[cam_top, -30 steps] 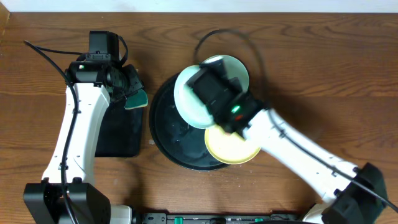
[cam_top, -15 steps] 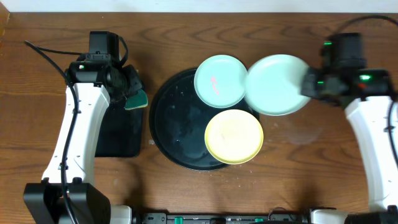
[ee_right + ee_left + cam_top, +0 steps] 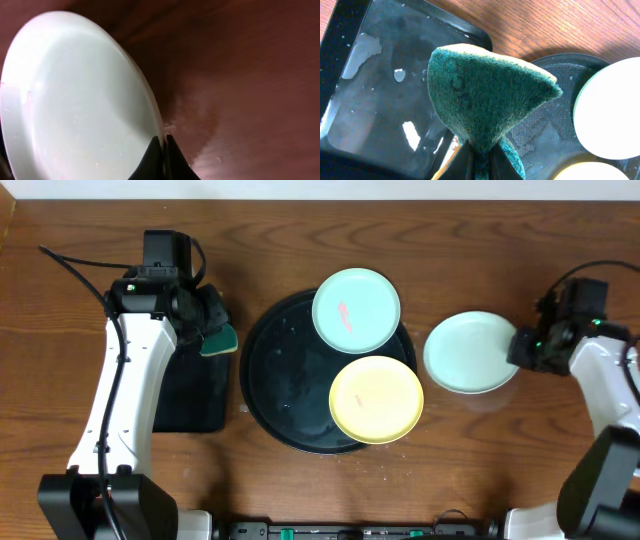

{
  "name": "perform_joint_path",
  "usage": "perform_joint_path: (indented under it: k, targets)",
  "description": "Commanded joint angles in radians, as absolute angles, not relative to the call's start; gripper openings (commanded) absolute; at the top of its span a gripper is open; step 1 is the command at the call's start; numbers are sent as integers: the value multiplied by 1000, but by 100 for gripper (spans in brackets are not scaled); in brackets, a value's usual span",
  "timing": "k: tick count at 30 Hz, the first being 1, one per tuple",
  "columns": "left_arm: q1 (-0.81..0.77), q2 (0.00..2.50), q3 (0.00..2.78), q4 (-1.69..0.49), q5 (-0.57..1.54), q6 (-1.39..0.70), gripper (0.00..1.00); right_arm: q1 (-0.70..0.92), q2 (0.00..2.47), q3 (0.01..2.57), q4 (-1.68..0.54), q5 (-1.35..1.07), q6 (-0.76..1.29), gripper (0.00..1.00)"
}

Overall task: Clean dirty plates on tray and stack at the side
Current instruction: 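Place the green plate on the table right of the tray, then move right gripper to the yellow plate rim and grasp it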

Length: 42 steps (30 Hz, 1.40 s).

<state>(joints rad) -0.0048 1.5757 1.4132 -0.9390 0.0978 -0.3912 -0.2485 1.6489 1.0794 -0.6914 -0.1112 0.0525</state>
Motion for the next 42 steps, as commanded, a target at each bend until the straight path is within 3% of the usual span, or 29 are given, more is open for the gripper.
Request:
perform_joint_path:
  k: [1, 5, 8, 11, 15, 20, 30, 42]
  targets:
    - [-1, 1575, 1417, -938, 84, -374, 8, -255, 1693, 1026, -622, -165, -17, 1]
    - [-1, 1575, 1417, -938, 84, -374, 8, -255, 1742, 1014, -577, -162, -27, 2]
    - [-1, 1575, 1417, -938, 84, -374, 8, -255, 1740, 1024, -594, -175, -10, 19]
    - [-1, 1575, 1417, -938, 84, -374, 8, -253, 1728, 1093, -702, -201, -5, 28]
    - [-1, 1575, 1417, -939, 84, -374, 8, -234, 1710, 1275, -941, -293, -6, 31]
    - [-1, 1575, 1416, -939, 84, -374, 8, -138, 1709, 1348, -1031, -466, -47, 40]
    - [-1, 1575, 1415, -942, 85, -374, 8, 147, 1761, 1279, -1063, -257, 10, 40]
    - [-1, 1575, 1415, -942, 84, -374, 7, 267, 1881, 1253, -1028, -228, 10, 29]
